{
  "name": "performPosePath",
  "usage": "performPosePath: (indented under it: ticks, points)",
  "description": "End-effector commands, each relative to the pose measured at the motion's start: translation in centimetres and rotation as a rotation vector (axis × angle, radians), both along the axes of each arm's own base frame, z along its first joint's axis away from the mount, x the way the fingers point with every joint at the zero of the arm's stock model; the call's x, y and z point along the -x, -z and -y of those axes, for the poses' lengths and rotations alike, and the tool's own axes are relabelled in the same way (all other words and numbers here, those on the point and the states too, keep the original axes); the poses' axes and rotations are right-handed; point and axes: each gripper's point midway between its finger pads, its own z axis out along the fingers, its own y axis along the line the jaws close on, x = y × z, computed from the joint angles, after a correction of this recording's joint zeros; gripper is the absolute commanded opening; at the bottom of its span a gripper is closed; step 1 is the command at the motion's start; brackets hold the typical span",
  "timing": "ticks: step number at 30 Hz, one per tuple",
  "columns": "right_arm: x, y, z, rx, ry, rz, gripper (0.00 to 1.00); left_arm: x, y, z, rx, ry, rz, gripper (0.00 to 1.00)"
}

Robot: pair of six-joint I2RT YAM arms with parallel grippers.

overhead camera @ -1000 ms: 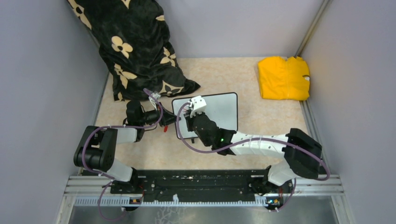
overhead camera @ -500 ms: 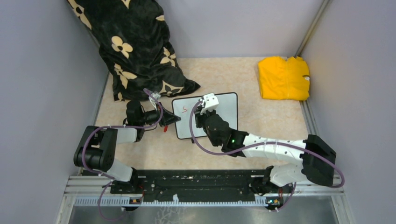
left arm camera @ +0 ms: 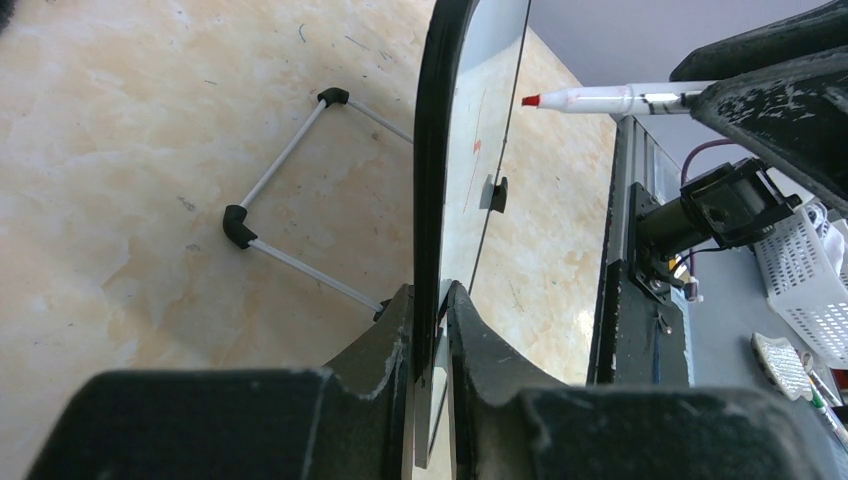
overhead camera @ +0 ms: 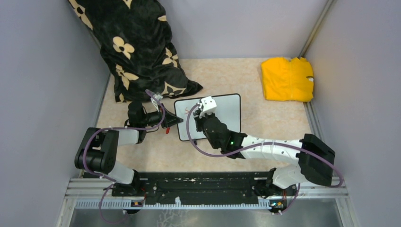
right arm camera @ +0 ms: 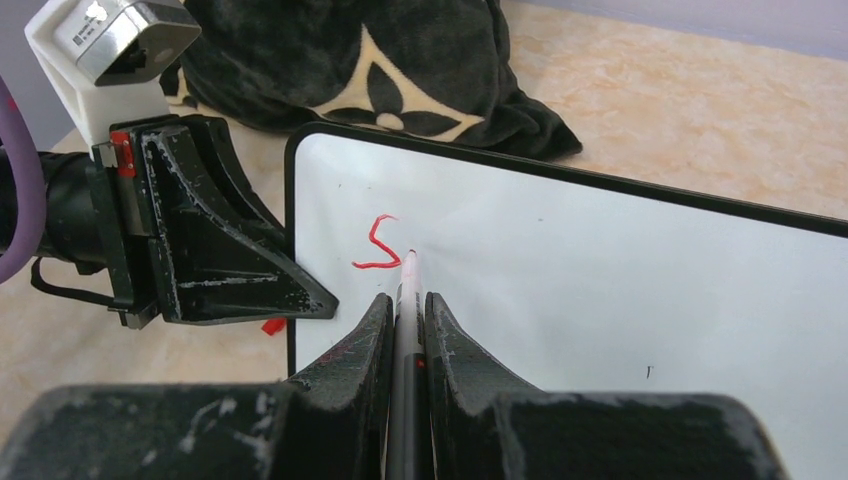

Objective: Write a sentence on the whiteboard

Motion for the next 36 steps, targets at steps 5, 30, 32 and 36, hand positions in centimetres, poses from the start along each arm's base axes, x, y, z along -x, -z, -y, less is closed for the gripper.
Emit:
performPosePath:
  ticks: [5, 30, 32, 36]
  points:
    - [-0.8, -2.5, -1.5, -0.079, -0.004, 0.035, 0.00, -0.6, 0.1, 0.1, -0.017, -0.008, 0.024, 0.03]
    - [-1.7, -1.6, -1.4, -0.089, 0.028, 0.016, 0.00, -0.5, 0.1, 0.1, -0.019, -0.007, 0.024, 0.03]
    - [-1.7, -1.5, -1.3, -0.086, 0.030, 0.010, 0.00, -0.5, 0.1, 0.1, -0.020, -0.006, 0.025, 0.03]
    - [-1.6, -0.9, -1.1, -0.071, 0.031, 0.000, 0.00, -0.5, 0.2, 0.1, -0.021, -0.008, 0.024, 0.03]
